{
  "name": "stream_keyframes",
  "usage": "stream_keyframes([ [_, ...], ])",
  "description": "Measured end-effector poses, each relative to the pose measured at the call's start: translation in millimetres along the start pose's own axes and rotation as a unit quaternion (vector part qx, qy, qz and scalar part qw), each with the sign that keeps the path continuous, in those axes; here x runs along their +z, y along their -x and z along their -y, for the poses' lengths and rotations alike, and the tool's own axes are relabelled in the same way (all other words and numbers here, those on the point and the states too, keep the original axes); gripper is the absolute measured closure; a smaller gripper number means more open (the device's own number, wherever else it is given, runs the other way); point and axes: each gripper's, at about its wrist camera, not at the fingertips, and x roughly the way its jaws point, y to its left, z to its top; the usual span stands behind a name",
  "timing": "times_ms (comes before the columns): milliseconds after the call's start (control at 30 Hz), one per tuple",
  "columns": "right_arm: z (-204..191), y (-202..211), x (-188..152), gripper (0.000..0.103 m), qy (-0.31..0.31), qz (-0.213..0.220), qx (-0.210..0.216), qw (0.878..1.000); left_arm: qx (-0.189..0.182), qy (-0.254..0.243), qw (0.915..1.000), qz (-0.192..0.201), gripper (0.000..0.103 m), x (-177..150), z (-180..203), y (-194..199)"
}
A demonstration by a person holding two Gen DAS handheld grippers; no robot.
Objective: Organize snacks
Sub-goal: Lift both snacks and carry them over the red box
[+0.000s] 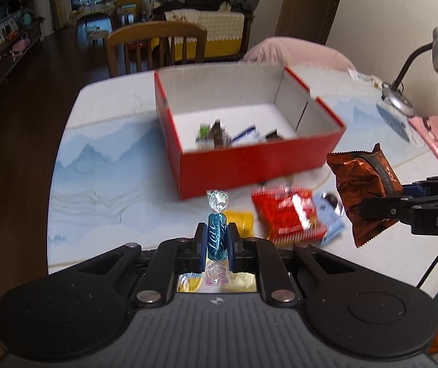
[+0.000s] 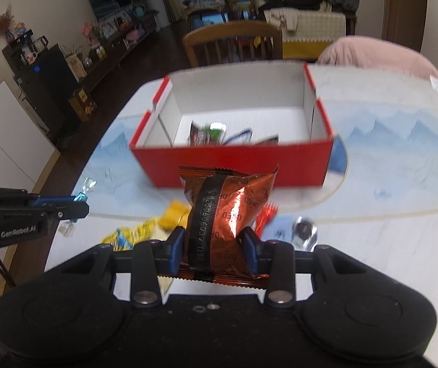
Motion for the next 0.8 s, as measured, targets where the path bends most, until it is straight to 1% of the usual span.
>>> stream_keyframes([
  [167, 9.2, 0.1, 27.5, 0.064, 0.002, 0.021, -0.004, 1.000, 0.003, -0.001, 0.9999, 0.017, 0.091, 27.6, 10.9, 0.7],
  [367, 23.1, -10.5, 57.7, 0.064, 0.004, 0.033, -0.008, 0.999, 0.013, -0.002, 0.9995, 0.027, 0.091, 61.1, 20.2, -8.6],
  [533, 32.3, -25.3, 78.5, 0.064, 0.011, 0.035, -0.011, 0.999, 0.029, -0.007, 0.9993, 0.024, 0.091, 85.2, 24.5, -27.6],
  [800, 52.3, -52.2, 106.5, 0.064, 0.018, 0.024, -0.017, 0.999, 0.038, -0.002, 0.9993, -0.005, 0.091, 114.2, 23.8, -64.7],
])
